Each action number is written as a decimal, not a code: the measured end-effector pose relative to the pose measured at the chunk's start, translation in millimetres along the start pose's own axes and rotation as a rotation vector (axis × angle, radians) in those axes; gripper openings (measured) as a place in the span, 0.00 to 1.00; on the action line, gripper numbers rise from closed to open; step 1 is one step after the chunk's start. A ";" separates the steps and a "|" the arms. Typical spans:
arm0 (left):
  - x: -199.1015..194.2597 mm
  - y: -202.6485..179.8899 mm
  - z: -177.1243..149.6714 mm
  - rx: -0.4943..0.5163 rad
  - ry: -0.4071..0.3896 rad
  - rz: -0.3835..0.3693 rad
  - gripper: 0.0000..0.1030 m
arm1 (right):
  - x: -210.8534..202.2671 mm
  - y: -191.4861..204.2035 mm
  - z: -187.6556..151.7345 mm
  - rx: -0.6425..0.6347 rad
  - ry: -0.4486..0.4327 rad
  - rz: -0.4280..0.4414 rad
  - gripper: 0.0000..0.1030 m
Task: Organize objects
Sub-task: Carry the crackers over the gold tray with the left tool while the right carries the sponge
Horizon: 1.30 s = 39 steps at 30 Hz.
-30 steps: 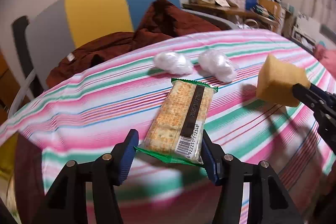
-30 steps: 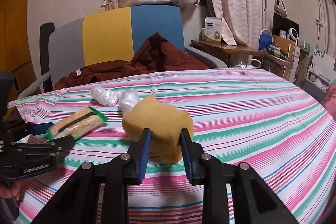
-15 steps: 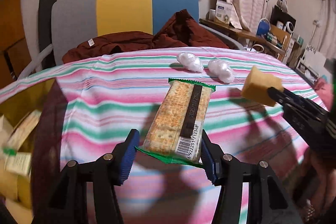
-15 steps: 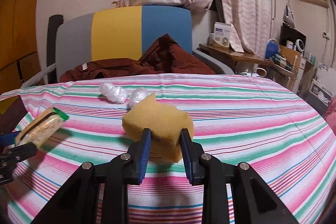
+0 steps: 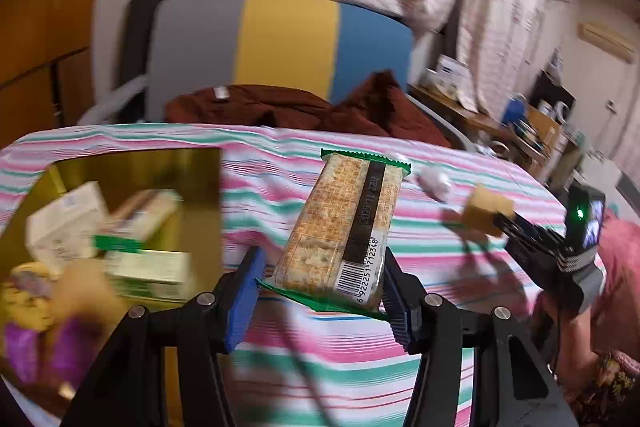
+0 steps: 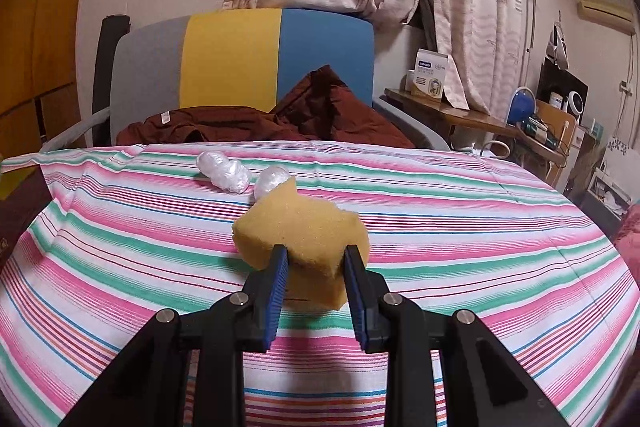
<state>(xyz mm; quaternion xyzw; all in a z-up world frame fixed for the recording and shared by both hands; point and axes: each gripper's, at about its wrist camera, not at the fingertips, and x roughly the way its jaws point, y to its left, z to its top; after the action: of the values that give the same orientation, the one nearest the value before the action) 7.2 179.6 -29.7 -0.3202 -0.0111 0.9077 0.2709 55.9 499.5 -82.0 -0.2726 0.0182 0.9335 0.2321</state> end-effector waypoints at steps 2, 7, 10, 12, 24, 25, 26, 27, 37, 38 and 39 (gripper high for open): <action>-10.5 19.6 3.3 -0.030 -0.015 0.025 0.55 | 0.9 0.9 0.1 -0.003 0.005 -0.001 0.27; -27.8 74.0 8.9 -0.117 -0.034 0.104 0.55 | 1.4 2.9 0.7 -0.013 0.009 -0.005 0.27; -35.3 105.5 9.9 -0.170 -0.038 0.148 0.55 | 0.7 5.6 0.5 -0.023 0.006 -0.012 0.27; -40.7 129.8 10.8 -0.211 -0.041 0.178 0.55 | -0.6 7.7 0.3 -0.032 0.001 -0.013 0.27; -40.5 231.2 20.4 -0.306 0.034 0.282 0.55 | -21.1 34.3 4.4 -0.092 -0.004 0.042 0.27; -38.3 237.0 21.9 -0.314 0.043 0.283 0.55 | -26.4 37.2 5.5 -0.073 -0.007 0.066 0.27; -35.8 243.4 23.5 -0.325 0.055 0.284 0.55 | -31.6 40.0 7.0 -0.054 -0.011 0.090 0.27; -29.7 252.3 26.5 -0.333 0.087 0.269 0.55 | -38.2 45.0 8.5 -0.035 -0.017 0.120 0.27; 4.7 279.8 42.7 -0.314 0.189 0.263 0.57 | -89.1 134.1 31.0 -0.020 -0.065 0.415 0.27; 7.9 279.3 43.2 -0.307 0.197 0.263 0.60 | -91.7 143.2 33.1 -0.027 -0.067 0.435 0.27; 11.0 279.2 43.5 -0.309 0.210 0.255 0.64 | -94.5 151.6 35.5 -0.033 -0.071 0.457 0.27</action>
<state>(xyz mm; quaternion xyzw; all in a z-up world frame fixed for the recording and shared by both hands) -160.8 -46.4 -55.5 -0.4493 -0.0811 0.8839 0.1014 41.2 330.0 -16.9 -0.2321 0.0560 0.9710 0.0109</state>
